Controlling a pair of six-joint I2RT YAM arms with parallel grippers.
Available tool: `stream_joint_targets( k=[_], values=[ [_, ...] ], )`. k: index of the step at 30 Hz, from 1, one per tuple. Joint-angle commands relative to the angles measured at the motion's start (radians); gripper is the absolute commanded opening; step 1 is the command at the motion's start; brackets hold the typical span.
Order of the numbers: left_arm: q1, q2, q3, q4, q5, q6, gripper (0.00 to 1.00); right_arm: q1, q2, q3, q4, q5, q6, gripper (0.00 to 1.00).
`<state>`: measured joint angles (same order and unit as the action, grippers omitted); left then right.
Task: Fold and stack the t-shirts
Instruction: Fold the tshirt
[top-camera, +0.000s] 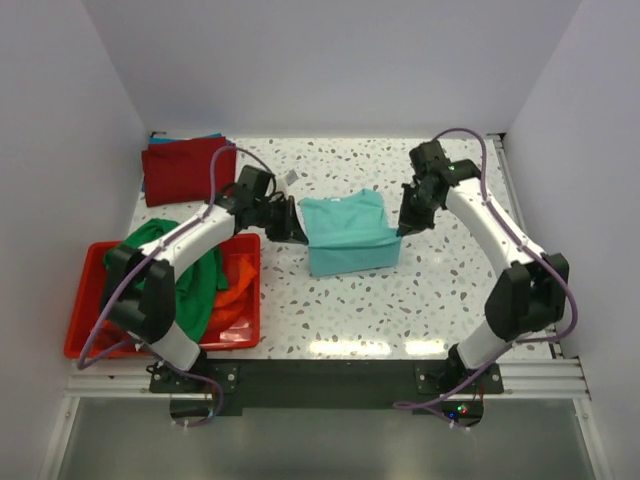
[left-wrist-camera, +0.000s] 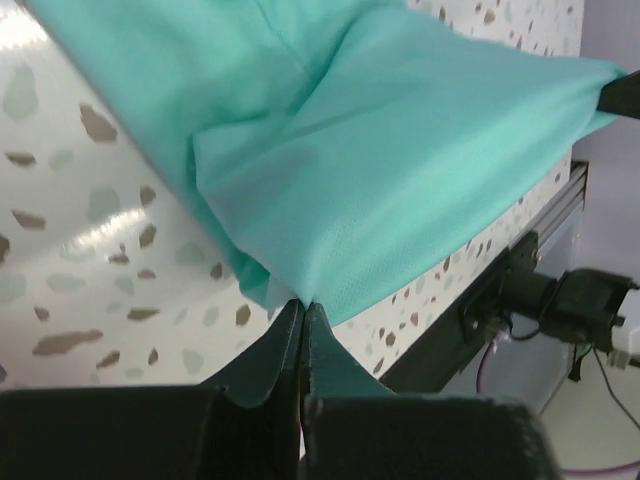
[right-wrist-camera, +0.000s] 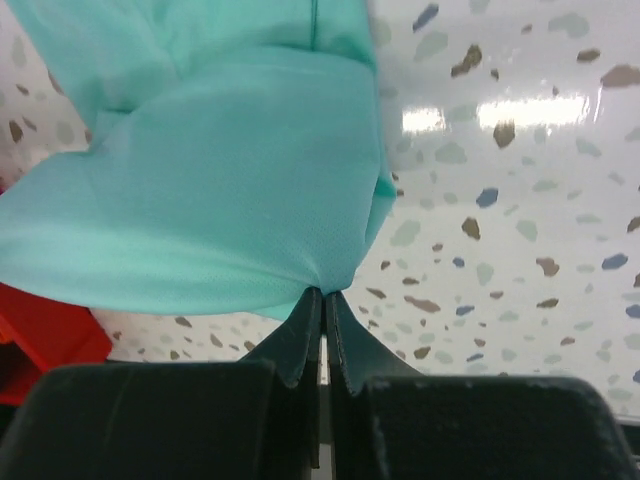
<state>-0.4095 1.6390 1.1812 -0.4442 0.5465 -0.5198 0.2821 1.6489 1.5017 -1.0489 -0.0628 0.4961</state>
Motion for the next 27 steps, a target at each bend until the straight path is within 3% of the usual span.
stream_joint_targets(
  k=[1,10,18,27],
  values=[
    [-0.034,-0.105,-0.110,-0.079,0.003,0.044,0.00,0.029,-0.109,-0.104,-0.074,-0.017,-0.005,0.00],
    [-0.196,-0.318,-0.317,-0.139,-0.036,-0.060,0.00,0.134,-0.392,-0.377,-0.175,0.006,0.107,0.00],
    [-0.247,-0.507,-0.509,-0.214,-0.011,-0.132,0.00,0.178,-0.590,-0.615,-0.227,-0.023,0.191,0.00],
    [-0.367,-0.659,-0.473,-0.264,-0.036,-0.278,0.00,0.224,-0.759,-0.641,-0.333,-0.035,0.266,0.00]
  ],
)
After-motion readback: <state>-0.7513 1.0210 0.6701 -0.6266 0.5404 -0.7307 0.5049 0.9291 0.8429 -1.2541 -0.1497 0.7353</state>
